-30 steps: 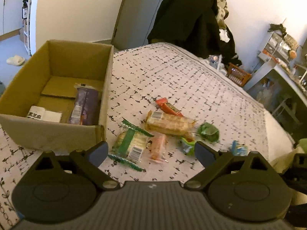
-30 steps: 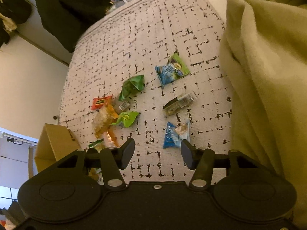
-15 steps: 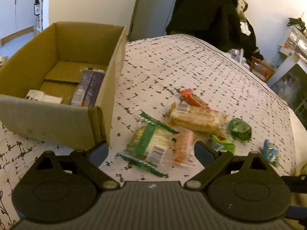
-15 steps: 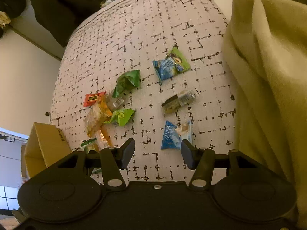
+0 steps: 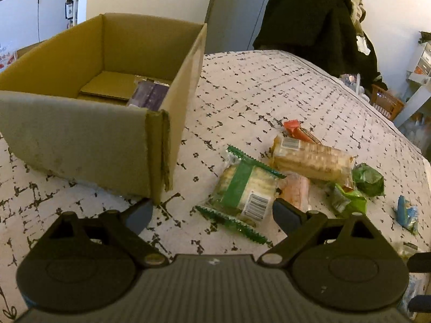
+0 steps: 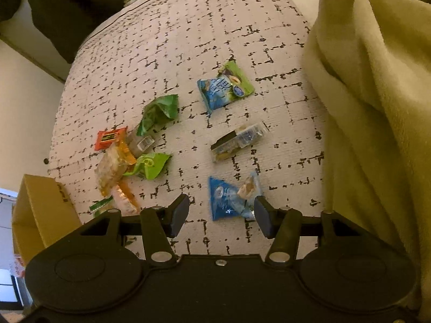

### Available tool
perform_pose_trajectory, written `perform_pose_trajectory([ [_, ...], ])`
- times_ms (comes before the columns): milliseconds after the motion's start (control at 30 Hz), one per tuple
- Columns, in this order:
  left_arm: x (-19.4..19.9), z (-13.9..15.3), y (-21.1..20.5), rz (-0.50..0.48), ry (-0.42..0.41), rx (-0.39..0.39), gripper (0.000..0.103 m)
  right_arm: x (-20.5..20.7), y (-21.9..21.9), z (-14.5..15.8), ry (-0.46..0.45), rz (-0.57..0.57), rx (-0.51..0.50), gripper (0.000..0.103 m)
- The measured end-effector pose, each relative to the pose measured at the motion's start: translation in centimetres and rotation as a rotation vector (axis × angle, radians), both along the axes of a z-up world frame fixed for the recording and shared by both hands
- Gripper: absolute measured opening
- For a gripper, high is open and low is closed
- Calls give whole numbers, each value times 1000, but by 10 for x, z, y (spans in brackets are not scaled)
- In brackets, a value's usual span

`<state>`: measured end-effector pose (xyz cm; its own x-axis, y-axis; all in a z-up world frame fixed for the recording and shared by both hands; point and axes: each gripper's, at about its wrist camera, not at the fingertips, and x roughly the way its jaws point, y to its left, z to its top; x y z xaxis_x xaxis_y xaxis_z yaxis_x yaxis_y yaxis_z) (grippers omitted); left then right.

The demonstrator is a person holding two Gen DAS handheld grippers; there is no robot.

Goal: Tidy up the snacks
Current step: 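Grasp the green-striped cracker pack with the left gripper while the right grasps the blue wrapper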

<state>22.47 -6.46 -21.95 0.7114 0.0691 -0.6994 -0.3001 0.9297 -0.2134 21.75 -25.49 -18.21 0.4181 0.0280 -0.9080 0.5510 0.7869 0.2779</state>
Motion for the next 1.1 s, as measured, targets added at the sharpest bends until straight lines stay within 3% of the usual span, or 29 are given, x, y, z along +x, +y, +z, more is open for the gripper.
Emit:
perform_pose_trajectory([
  [233, -1, -5, -11, -19, -13, 65, 94, 5, 1, -9, 28, -9, -16, 53],
  [367, -3, -4, -15, -20, -13, 108, 73, 6, 5, -11, 34, 1, -41, 53],
  [467, -3, -2, -17, -57, -23, 104, 68, 8, 10, -12, 40, 25, -70, 54],
  [600, -3, -2, -25, -90, -21, 122, 69, 10, 13, -14, 60, 47, -85, 65],
  [733, 0, -1, -21, -75, -28, 83, 73, 12, 15, -16, 78, 52, -101, 78],
  [1100, 10, -2, -28, -14, -33, 55, 87, 18, 18, -20, 79, 67, -134, 79],
])
